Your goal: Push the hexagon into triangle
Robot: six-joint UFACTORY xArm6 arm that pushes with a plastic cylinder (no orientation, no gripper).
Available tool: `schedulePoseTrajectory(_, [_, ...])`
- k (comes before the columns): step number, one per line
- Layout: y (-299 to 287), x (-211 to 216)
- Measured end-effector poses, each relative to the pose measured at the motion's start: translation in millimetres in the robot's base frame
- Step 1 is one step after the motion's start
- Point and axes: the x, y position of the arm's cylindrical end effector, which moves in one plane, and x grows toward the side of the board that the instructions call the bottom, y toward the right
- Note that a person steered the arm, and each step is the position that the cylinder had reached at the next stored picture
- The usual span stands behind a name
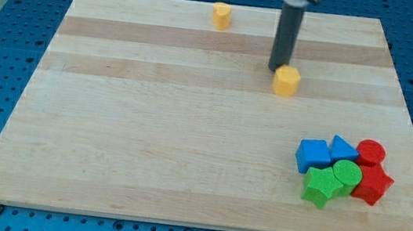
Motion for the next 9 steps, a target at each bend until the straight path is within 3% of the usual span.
schedulePoseTrajectory(1, [25, 36])
schedulePoseTrajectory(4, [-5, 35])
schedulePoseTrajectory(6, [49, 80])
schedulePoseTrajectory(7, [45, 80])
schedulePoseTrajectory(8, [26, 53])
schedulePoseTrajectory(9, [25, -4])
